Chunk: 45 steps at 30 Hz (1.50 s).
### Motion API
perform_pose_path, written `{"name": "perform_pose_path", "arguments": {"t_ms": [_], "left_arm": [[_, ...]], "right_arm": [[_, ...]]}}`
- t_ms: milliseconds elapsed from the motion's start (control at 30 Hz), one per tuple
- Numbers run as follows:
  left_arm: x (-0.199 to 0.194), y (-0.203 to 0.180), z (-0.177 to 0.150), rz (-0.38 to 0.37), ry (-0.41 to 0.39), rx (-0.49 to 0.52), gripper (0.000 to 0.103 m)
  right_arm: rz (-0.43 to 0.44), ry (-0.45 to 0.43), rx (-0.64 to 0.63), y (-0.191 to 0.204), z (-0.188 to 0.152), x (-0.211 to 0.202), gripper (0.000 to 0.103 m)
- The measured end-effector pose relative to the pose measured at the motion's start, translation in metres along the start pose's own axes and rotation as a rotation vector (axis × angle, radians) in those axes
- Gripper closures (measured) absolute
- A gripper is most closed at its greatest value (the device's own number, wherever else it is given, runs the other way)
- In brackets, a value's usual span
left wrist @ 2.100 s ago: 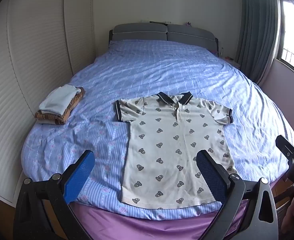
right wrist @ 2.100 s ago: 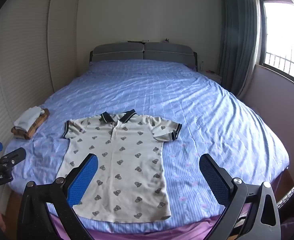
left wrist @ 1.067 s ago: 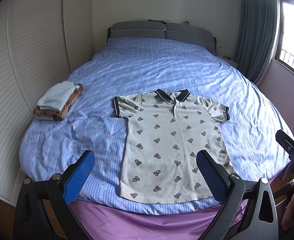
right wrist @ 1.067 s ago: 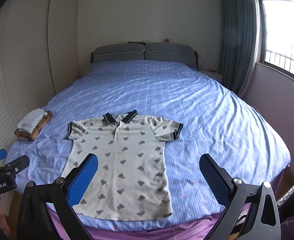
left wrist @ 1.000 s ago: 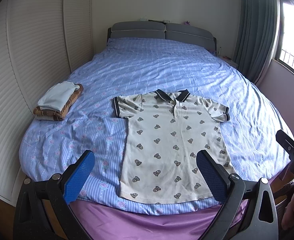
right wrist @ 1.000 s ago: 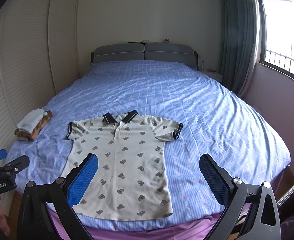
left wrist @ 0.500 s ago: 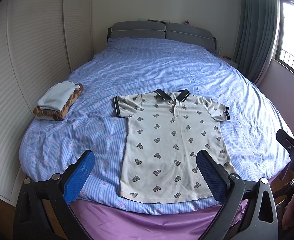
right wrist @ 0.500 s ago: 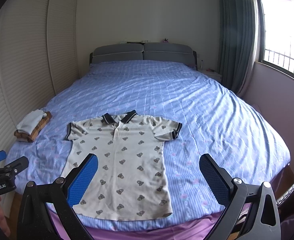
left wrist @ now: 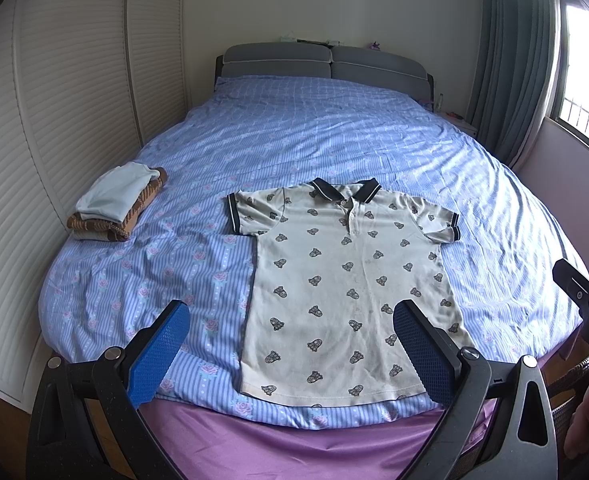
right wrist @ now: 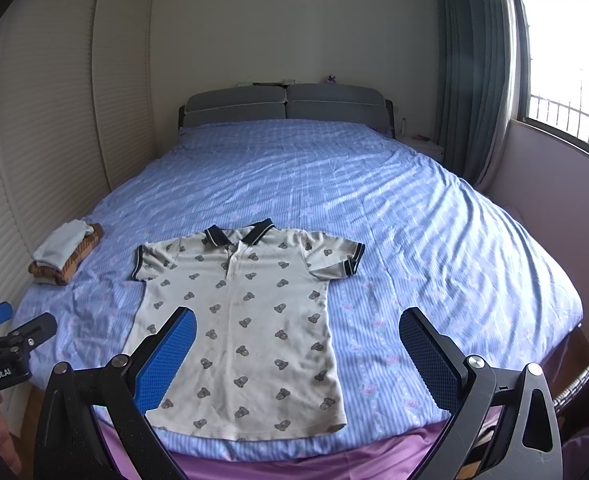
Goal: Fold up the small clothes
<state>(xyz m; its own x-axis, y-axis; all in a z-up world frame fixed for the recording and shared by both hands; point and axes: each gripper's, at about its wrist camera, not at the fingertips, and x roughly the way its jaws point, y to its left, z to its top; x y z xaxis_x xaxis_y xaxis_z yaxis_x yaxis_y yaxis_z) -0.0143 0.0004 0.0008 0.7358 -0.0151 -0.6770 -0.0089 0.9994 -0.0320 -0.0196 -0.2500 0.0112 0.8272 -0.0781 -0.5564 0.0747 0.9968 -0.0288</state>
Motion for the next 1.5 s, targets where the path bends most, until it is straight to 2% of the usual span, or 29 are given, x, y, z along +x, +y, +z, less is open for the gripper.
{"name": "perform_pose_path", "arguments": {"t_ms": [933, 1133, 1367, 1500], "left_arm": [[0.004, -0.001, 0.0, 0.007, 0.007, 0.013, 0.0], [0.032, -0.012, 0.011, 0.001, 0.016, 0.021, 0.0], [0.075, -0.047, 0.04, -0.021, -0.035, 0.034, 0.0], [0.111, -0.074, 0.06, -0.023, -0.072, 0.048, 0.0]], "right_arm": [[-0.002, 0.018, 0.009, -0.003, -0.009, 0.009, 0.001], [0.006, 0.031, 0.03, -0.013, -0.005, 0.032, 0.001], [0.015, 0.014, 0.076, -0.039, 0.016, 0.08, 0.001], [0.006, 0.008, 0.098, -0.059, 0.028, 0.12, 0.015]]}}
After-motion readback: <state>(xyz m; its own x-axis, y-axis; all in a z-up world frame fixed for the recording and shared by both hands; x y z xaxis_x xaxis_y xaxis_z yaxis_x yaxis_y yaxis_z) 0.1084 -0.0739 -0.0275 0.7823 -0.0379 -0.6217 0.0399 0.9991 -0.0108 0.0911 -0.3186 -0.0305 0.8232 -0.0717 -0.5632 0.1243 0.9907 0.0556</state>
